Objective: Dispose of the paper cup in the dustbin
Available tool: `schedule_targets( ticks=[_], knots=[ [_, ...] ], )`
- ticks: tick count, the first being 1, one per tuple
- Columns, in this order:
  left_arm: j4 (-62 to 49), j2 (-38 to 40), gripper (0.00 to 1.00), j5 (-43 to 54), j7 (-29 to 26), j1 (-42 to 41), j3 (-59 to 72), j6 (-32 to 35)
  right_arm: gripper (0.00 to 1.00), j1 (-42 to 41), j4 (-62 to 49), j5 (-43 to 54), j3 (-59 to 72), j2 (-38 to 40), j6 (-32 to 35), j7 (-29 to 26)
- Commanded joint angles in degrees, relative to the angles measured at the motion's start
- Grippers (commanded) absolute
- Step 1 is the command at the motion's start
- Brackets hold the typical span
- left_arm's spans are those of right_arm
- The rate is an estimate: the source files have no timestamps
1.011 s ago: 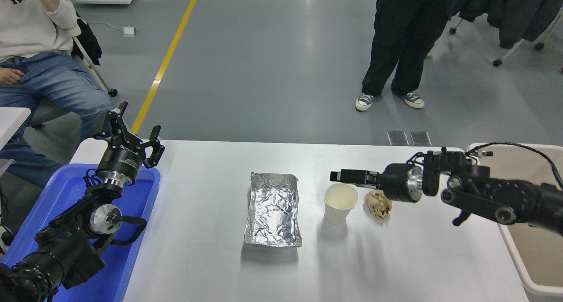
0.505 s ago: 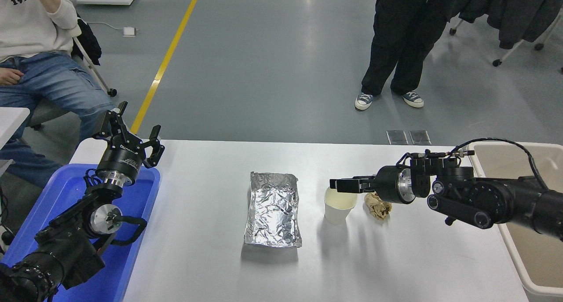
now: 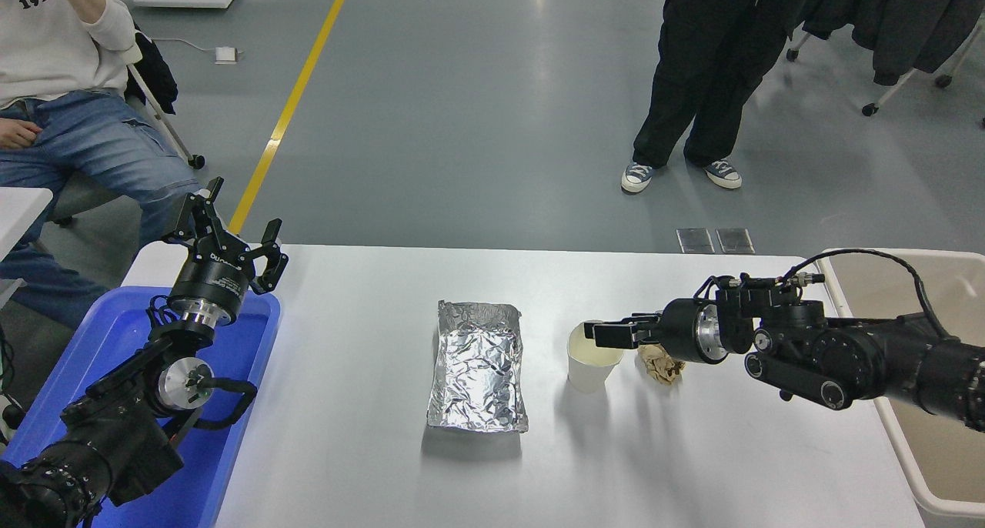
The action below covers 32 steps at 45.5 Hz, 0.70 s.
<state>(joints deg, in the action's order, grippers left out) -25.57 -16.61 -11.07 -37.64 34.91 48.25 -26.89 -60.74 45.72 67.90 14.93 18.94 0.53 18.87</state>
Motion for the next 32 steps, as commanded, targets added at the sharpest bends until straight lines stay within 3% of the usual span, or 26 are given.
schedule_targets(
  ticks=[1, 7, 32],
  knots=[
    [0.00, 0.00, 1.00, 0.00, 0.02, -0.01, 0.00, 0.00, 0.99, 0.62, -2.22, 0.13, 0.45, -1.54, -0.09, 0.38],
    [0.00, 0.00, 1.00, 0.00, -0.07, -0.01, 0.00, 0.00, 0.98, 0.27, -3.62, 0.22, 3.52, -2.33, -0.18, 2.75],
    [0.00, -0.18, 1.00, 0.00, 0.02, -0.01, 0.00, -0.09, 0.93, -4.47, -4.85, 0.31, 12.22, -4.35, -0.27, 3.80]
  ],
)
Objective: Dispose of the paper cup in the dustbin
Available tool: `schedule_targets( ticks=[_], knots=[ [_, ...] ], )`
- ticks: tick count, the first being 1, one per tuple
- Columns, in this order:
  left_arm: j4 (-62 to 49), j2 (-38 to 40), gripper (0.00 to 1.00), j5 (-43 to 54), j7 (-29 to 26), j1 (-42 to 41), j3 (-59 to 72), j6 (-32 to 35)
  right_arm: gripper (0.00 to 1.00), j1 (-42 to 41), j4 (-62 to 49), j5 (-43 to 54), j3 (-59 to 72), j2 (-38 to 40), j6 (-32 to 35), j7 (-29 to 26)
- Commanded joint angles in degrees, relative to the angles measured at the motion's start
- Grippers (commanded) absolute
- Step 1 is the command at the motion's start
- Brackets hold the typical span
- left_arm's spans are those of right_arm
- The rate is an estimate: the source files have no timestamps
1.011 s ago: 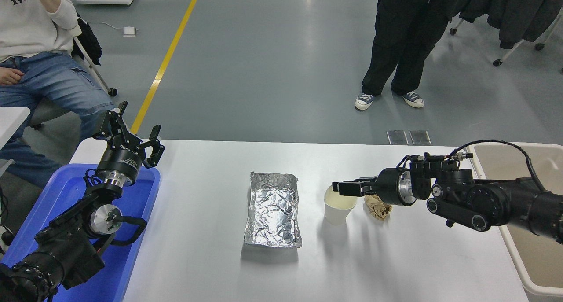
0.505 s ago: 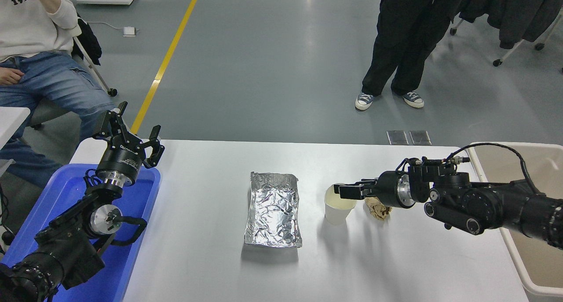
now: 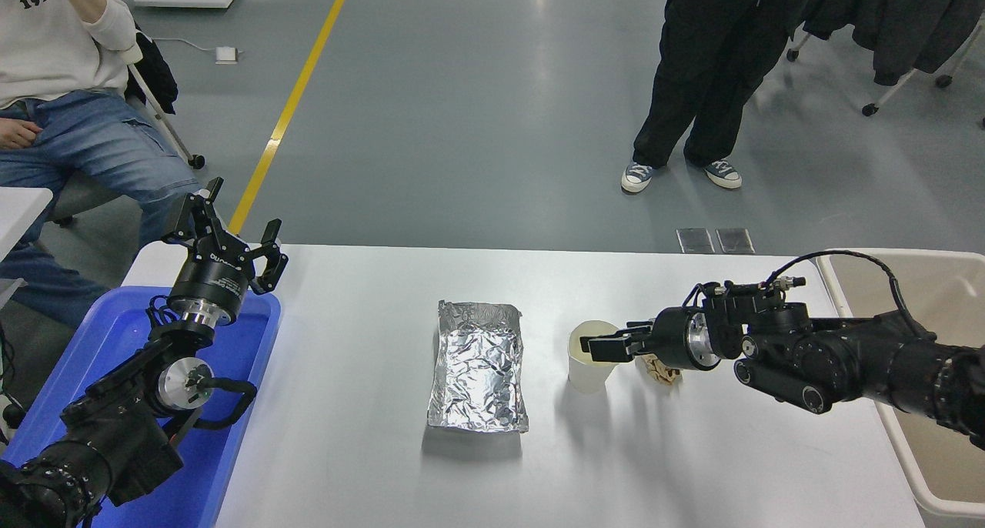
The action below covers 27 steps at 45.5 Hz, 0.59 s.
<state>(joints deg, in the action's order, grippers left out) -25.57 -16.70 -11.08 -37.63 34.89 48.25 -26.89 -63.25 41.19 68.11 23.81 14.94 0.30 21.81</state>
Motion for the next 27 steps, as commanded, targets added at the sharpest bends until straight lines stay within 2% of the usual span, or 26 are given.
schedule_targets(
  ticks=[1, 24, 27],
  knots=[
    [-0.01, -0.09, 1.00, 0.00, 0.01, 0.00, 0.00, -0.09, 0.92, -2.05, -0.41, 0.09, 3.61, -0.35, -0.03, 0.95],
    [-0.01, -0.27, 1.00, -0.08, 0.01, 0.00, 0.00, -0.35, 0.62, -2.67, -0.41, 0.62, 4.92, -0.96, 0.05, 1.57],
    [-0.01, -0.27, 1.00, 0.00, 0.01, -0.08, 0.00, -0.35, 0.48, -2.84, -1.03, 0.62, 6.33, -1.22, 0.05, 1.57]
  ],
)
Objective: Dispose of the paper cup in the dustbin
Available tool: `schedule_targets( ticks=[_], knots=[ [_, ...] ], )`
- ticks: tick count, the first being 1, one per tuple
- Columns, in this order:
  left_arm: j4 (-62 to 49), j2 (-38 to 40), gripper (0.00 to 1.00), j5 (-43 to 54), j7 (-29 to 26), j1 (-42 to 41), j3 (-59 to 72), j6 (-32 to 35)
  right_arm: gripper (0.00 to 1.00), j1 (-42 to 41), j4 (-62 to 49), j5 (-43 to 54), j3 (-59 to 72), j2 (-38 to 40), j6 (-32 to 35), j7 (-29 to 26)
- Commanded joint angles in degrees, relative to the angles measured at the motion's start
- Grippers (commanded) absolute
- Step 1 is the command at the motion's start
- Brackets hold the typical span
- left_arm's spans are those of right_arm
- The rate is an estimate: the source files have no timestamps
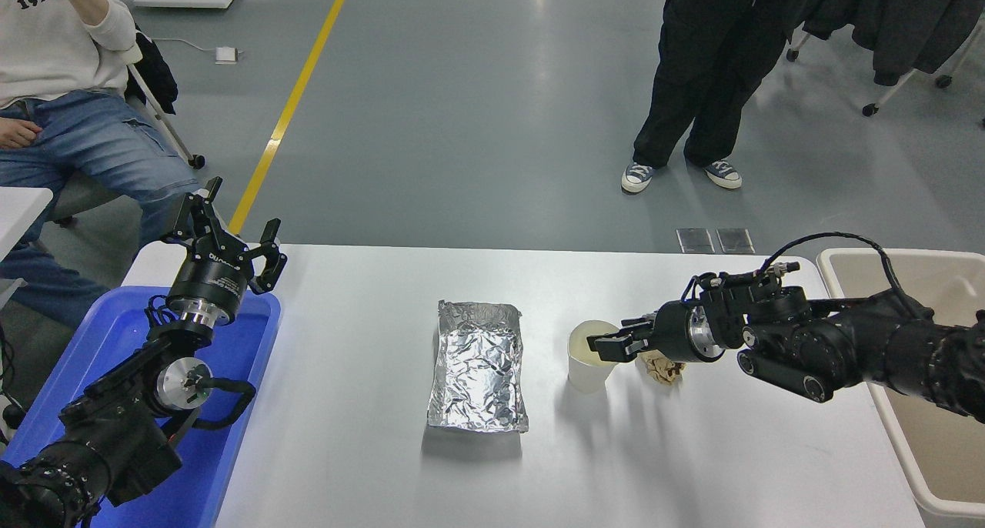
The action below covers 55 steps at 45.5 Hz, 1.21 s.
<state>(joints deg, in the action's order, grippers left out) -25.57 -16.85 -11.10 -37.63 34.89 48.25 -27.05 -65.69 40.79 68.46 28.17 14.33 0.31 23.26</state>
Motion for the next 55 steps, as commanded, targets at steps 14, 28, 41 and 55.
schedule_targets(
  ticks=[14, 28, 41, 55],
  knots=[
    [0.00, -0.20, 1.00, 0.02, 0.01, -0.09, 0.00, -0.19, 0.00, -1.19, -1.06, 0.27, 3.74, -1.15, 0.12, 0.30],
    [0.00, -0.20, 1.00, 0.02, 0.01, -0.17, 0.00, -0.19, 0.00, -2.33, -0.71, 0.09, 3.74, -1.06, -0.14, 0.73],
    [0.00, -0.20, 1.00, -0.06, 0.01, -0.17, 0.09, -0.19, 0.00, -3.39, 0.43, 0.00, 3.91, -0.71, -0.23, 2.32],
    [0.00, -0.47, 1.00, 0.02, 0.01, -0.26, 0.09, -0.90, 0.00, -10.76, 8.60, -0.61, 3.91, 6.23, 0.39, 2.41]
  ],
)
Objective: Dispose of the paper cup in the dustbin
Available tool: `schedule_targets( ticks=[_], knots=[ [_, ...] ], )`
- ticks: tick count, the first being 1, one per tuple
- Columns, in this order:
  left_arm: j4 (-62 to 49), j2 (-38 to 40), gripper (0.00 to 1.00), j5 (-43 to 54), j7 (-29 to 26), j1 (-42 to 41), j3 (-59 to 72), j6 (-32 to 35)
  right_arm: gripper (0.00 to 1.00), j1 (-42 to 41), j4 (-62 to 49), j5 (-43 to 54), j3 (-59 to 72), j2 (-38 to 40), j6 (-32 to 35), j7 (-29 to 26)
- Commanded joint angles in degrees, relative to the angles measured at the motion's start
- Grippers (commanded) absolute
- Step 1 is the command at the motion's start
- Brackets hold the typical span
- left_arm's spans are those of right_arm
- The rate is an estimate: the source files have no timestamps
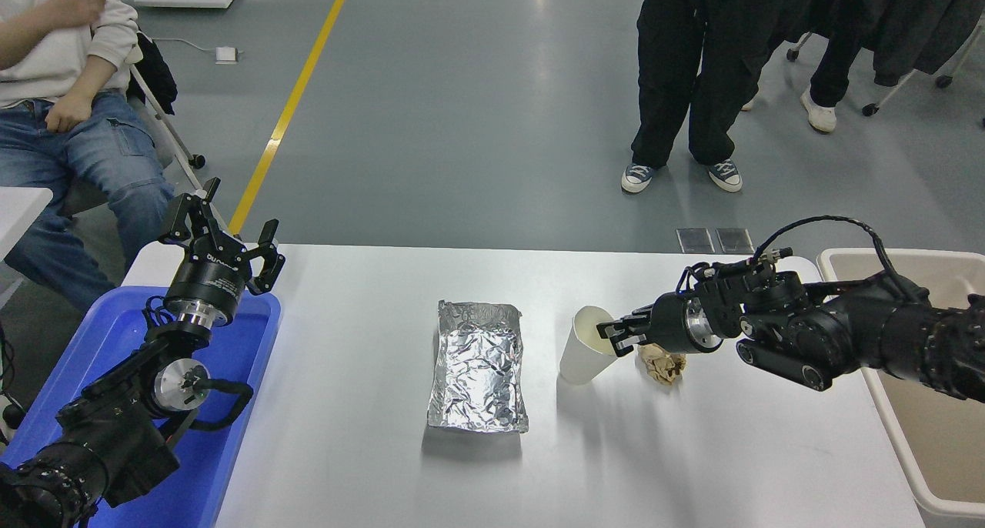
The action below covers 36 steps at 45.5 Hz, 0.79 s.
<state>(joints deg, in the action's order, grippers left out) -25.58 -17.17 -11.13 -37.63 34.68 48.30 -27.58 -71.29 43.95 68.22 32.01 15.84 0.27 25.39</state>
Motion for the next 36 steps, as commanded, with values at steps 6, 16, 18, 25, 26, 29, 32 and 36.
schedule_targets(
  ticks=[6, 16, 18, 25, 26, 29, 32, 36],
  knots=[
    [0.01, -0.15, 1.00, 0.06, 0.01, -0.05, 0.04, -0.37, 0.00, -10.35, 11.06, -0.46, 1.12, 9.20, 1.05, 0.27],
    [0.01, -0.23, 1.00, 0.06, 0.01, -0.14, 0.04, -0.37, 0.00, -21.86, 19.77, -2.48, 5.52, 16.67, 2.89, 0.27],
    [0.01, -0.23, 1.00, -0.03, -0.08, -0.14, 0.04, -0.37, 0.00, -23.80, 21.09, -2.83, 5.96, 17.91, 3.33, 0.27],
    [0.01, -0.23, 1.00, 0.06, 0.01, -0.05, 0.04, -0.37, 0.00, -29.07, 23.29, -3.01, 7.54, 21.16, 4.39, 0.27],
    [0.01, -0.23, 1.00, 0.06, 0.01, -0.14, 0.04, -0.37, 0.00, -29.43, 23.46, -3.01, 7.63, 21.60, 4.48, 0.27],
    [0.01, -0.23, 1.00, 0.06, 0.01, -0.14, 0.04, -0.37, 0.00, -30.04, 23.55, -2.92, 7.72, 23.00, 4.48, 0.27],
    [0.01, -0.23, 1.00, 0.06, 0.01, -0.14, 0.04, -0.37, 0.00, -30.48, 23.47, -3.01, 7.72, 24.50, 4.48, 0.27],
    [0.01, -0.32, 1.00, 0.06, 0.01, -0.14, 0.04, -0.37, 0.00, -30.57, 23.12, -3.10, 7.19, 27.13, 4.48, 0.27]
  ],
)
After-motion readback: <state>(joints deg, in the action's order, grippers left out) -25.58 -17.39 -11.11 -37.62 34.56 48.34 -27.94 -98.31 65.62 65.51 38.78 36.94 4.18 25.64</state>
